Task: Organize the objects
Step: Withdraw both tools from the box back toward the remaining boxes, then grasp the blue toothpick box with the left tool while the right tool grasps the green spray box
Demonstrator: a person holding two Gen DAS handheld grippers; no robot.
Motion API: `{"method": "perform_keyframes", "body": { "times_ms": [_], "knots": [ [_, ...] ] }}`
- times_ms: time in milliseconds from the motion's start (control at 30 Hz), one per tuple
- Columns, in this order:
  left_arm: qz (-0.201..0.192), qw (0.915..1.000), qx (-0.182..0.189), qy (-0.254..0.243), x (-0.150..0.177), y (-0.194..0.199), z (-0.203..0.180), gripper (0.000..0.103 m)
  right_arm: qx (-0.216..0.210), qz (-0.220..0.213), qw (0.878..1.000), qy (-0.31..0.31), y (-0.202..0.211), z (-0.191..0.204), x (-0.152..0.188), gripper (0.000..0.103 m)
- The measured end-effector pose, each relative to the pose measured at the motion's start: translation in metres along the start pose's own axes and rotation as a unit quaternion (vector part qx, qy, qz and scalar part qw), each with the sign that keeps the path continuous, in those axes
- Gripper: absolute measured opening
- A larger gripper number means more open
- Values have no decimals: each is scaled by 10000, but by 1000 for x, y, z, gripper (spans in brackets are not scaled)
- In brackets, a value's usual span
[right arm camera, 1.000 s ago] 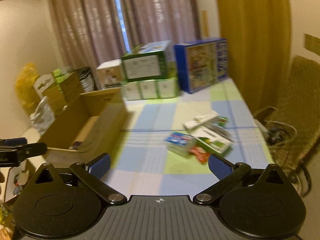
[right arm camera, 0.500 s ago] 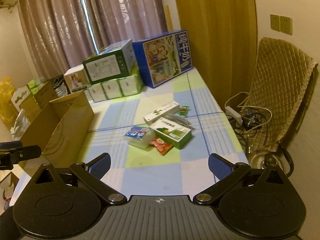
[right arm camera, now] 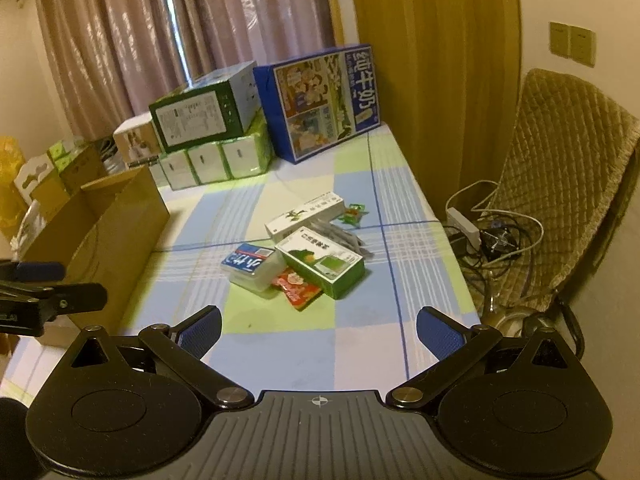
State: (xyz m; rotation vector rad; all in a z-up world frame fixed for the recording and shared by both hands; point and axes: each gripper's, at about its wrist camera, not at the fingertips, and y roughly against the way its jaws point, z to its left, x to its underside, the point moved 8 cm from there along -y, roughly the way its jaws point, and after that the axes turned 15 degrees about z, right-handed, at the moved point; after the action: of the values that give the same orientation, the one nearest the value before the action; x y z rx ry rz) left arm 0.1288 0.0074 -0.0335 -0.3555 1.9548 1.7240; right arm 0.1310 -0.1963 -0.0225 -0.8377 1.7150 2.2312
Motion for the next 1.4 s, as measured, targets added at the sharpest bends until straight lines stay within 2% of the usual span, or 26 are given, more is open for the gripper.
{"method": "perform_keyframes", "body": {
  "times_ms": [233, 467, 633, 867, 1067, 1133, 1167, 1267, 1333, 1400],
  "knots": [
    [178, 9997, 38, -176, -20, -43, -1, 102, -9, 235, 9984, 518, -37, -12, -21, 101],
    [366, 9988, 60, -323, -43, -99, 6, 102, -73, 488, 9912, 1228, -85, -16, -39, 98],
    [521, 9976, 165, -417, -53, -143, 11, 102, -182, 717, 9867, 1449, -125, -24, -45, 87],
    [617, 9961, 365, -519, -64, -187, 12, 102, -369, 812, 9818, 1675, -160, -28, -52, 86],
    [706, 9946, 456, -608, -71, -211, 12, 101, -422, 910, 9758, 1945, -187, -28, -59, 81],
    [700, 9944, 434, -657, -73, -216, 12, 99, -406, 933, 9746, 1995, -195, -30, -62, 80],
    [720, 9941, 453, -669, -73, -218, 12, 94, -389, 943, 9745, 1998, -199, -31, -63, 80],
    [861, 9926, 511, -687, -72, -227, 12, 85, -339, 1016, 9739, 2000, -210, -34, -65, 73],
    [840, 9923, 473, -772, -72, -227, 10, 85, -334, 1063, 9733, 2005, -214, -33, -65, 60],
    [849, 9922, 478, -779, -70, -225, 10, 84, -325, 1080, 9751, 1908, -215, -34, -64, 60]
  ]
}}
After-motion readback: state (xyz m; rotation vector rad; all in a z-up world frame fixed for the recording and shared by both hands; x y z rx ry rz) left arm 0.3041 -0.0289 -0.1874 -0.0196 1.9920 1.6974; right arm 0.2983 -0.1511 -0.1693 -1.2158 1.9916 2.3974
